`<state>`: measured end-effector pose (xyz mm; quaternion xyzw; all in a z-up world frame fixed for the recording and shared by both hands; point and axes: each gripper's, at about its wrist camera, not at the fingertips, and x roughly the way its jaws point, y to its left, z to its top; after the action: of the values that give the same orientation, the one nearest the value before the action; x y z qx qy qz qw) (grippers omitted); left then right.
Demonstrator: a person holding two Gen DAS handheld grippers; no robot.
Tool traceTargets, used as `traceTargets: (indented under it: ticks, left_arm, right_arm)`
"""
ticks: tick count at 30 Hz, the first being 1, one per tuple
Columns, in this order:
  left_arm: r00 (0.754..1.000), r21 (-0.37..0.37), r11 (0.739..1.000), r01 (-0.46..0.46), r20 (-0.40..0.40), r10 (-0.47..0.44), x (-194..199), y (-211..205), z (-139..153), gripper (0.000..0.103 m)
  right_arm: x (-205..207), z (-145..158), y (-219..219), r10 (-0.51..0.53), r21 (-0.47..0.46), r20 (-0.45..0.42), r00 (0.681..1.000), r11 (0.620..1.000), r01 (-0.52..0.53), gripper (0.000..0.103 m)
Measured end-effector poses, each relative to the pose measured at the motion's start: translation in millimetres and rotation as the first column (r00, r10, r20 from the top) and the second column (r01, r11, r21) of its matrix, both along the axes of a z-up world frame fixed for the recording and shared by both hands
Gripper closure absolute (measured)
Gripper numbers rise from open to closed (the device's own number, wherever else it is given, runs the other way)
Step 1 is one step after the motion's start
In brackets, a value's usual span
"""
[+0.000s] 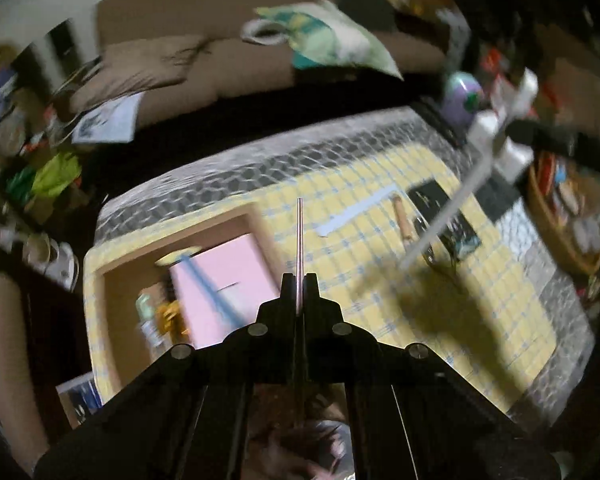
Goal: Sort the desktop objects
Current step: 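Grasp the black-and-white nail file with the left tool while the right tool grasps the white comb, then lower the nail file and comb into the box and open both tools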
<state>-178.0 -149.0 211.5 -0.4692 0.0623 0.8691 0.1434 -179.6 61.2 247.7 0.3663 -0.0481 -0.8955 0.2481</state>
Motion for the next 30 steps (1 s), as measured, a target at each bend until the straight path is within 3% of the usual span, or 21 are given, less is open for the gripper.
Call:
traceTargets:
  ticks: [6, 11, 17, 21, 26, 30]
  left_arm:
    - [0.983, 0.119, 0.977, -0.179, -0.009, 0.181, 6, -78, -18, 0.099]
    - [0.957, 0.231, 0.929, -0.29, 0.057, 0.285, -7, -112, -66, 0.099]
    - [0.935, 0.301, 0.886, -0.354, 0.132, 0.329, -22, -121, -111, 0.098]
    - [0.933, 0.301, 0.885, -0.355, 0.168, 0.317, -27, -118, -132, 0.099]
    - [0.928, 0.306, 0.88, -0.363, 0.207, 0.311, -24, -121, -144, 0.098]
    - [0.931, 0.306, 0.884, -0.355, 0.207, 0.302, -19, -124, -142, 0.078]
  right_arm:
    - [-16, -20, -77, 0.097, 0.015, 0.088, 0.991, 0.995, -0.098, 0.085]
    - [-44, -62, -136, 0.138, 0.089, 0.19, 0.972, 0.984, -0.157, 0.085]
    - [-79, -106, -185, 0.142, 0.179, 0.256, 0.956, 0.965, -0.191, 0.085]
    - [-100, -138, -205, 0.123, 0.244, 0.299, 0.946, 0.949, -0.201, 0.085]
    - [-93, -179, -214, 0.132, 0.29, 0.372, 0.919, 0.924, -0.25, 0.085]
    - [-86, -175, -204, 0.102, 0.301, 0.324, 0.941, 0.931, -0.205, 0.084]
